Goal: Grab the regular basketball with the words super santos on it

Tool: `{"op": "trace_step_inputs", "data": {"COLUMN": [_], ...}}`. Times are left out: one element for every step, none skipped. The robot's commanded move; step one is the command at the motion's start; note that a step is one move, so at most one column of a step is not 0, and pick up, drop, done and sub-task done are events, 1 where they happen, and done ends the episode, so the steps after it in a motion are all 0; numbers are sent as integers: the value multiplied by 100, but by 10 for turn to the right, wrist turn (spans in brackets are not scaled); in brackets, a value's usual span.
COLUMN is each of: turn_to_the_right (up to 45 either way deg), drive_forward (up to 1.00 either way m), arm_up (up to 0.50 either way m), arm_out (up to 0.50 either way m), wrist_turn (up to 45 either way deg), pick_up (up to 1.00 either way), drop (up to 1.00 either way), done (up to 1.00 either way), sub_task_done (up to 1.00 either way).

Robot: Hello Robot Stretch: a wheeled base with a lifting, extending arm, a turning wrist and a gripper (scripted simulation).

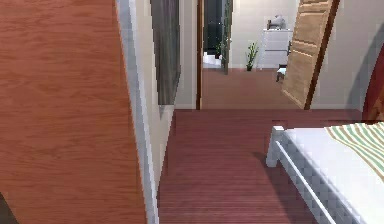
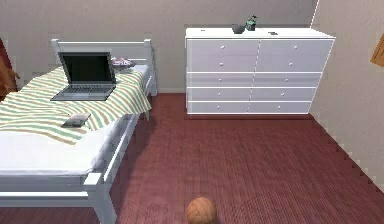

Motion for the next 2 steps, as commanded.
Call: {"op": "trace_step_inputs", "data": {"turn_to_the_right": [0, 0], "drive_forward": [0, 0], "arm_up": [10, 0], "arm_out": [0, 0], "wrist_turn": [0, 0], "pick_up": [0, 0], "drop": [0, 0], "done": [0, 100], "sub_task_done": [0, 0]}}
